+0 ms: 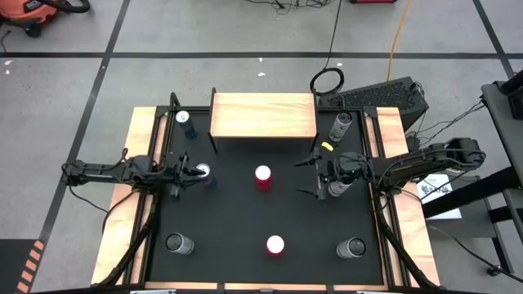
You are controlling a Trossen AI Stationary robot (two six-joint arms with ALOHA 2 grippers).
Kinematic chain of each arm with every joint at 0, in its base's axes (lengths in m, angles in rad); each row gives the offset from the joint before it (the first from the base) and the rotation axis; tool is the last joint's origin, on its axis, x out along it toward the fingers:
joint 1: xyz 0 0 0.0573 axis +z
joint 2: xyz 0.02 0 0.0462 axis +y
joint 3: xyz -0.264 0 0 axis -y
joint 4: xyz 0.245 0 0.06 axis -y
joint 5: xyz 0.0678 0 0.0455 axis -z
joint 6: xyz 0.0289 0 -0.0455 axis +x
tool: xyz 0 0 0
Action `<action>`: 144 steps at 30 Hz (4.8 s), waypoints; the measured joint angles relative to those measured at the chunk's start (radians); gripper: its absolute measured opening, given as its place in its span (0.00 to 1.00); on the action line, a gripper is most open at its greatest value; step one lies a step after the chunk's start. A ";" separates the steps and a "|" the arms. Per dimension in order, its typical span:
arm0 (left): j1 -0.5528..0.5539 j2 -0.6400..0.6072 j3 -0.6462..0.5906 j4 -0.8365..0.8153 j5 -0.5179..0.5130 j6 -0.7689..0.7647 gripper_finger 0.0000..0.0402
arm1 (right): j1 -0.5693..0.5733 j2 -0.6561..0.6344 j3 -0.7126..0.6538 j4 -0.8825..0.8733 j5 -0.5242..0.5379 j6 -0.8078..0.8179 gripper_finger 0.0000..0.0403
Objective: Place canned beverage on shelf
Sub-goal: Put the top white pink soda can on the shelf
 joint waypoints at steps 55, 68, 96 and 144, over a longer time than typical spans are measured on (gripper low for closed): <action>0.000 0.010 0.004 0.078 -0.091 0.117 0.25 | 0.000 -0.003 0.276 -0.198 0.134 0.036 0.98; 0.000 0.010 0.007 0.078 -0.049 0.114 0.25 | 0.002 -0.004 0.503 -0.712 0.161 0.174 0.98; 0.000 0.010 0.011 0.071 -0.107 0.115 0.25 | 0.009 -0.004 0.621 -1.459 0.100 0.420 0.98; 0.000 0.009 0.012 0.039 -0.106 0.115 0.25 | 0.009 -0.004 0.621 -1.797 -0.030 0.585 0.98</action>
